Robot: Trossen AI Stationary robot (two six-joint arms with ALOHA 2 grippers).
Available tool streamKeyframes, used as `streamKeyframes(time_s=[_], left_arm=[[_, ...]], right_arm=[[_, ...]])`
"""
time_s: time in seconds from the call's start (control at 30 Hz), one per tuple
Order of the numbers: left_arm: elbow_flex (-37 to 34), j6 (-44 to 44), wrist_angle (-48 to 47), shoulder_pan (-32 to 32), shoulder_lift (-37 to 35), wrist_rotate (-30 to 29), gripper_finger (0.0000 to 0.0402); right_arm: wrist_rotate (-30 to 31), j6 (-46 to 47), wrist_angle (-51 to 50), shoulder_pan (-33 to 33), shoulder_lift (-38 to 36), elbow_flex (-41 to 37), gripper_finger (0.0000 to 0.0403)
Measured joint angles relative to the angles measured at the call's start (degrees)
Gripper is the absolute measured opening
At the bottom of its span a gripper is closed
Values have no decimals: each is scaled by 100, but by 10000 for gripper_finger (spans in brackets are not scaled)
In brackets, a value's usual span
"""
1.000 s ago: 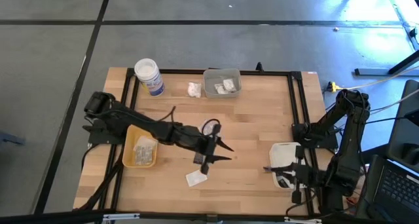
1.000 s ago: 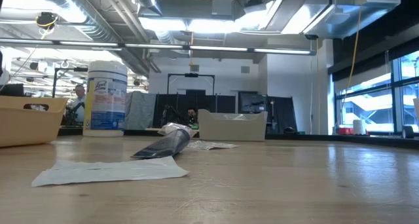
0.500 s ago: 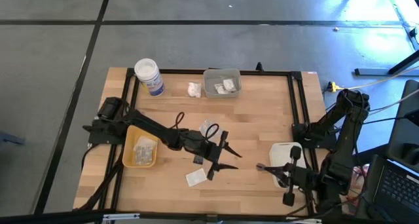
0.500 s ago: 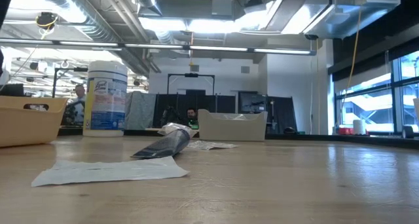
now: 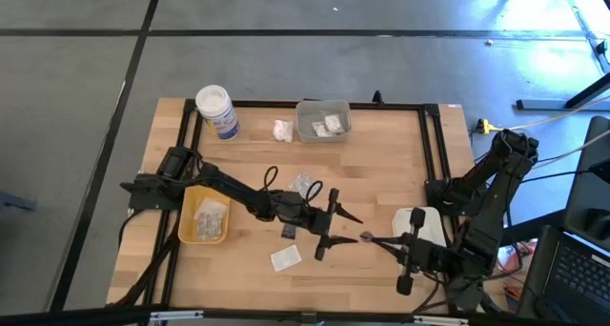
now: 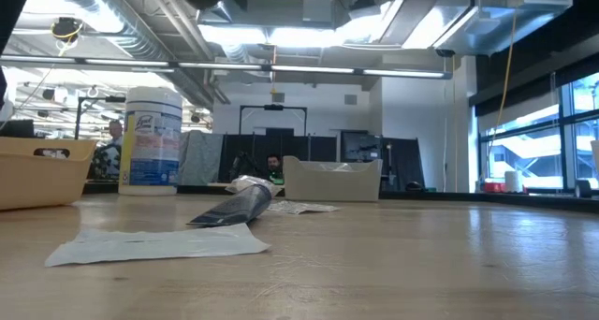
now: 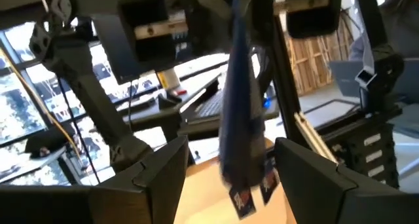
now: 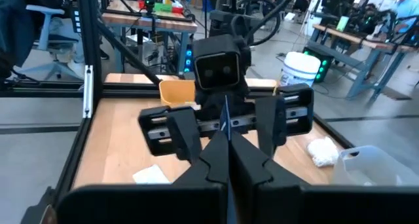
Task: Pick & Place Travel size toiletries
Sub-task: Put the blue shaving cream into the white bin
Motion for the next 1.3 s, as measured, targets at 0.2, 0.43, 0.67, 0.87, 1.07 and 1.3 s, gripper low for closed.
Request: streamKeyframes(time_s=[0.2,0.43,0.67,0.87,1.07,1.3], left_arm=[[2,41,-101,-4,2,5,226],[2,46,-115,-6,-2,7,226],[2,44,-119,-4,-2,12,225],[2,41,-116,-7,-2,-2,205],[2,35,-116,-7,-2,-6,177],[2,33,-114,-7,-2,-8,157]], right_arm=[[0,-970,771,-132,0,2,0],[-312,-1361,1097,-448,0,2,0],[-466,-1697,1369,-584,0,2,0],[-475,-1812,1439,-579,0,2,0],[-557,-1812,1439,-577,0,2,0],[-579,-1814,1437,-579,0,2,0]])
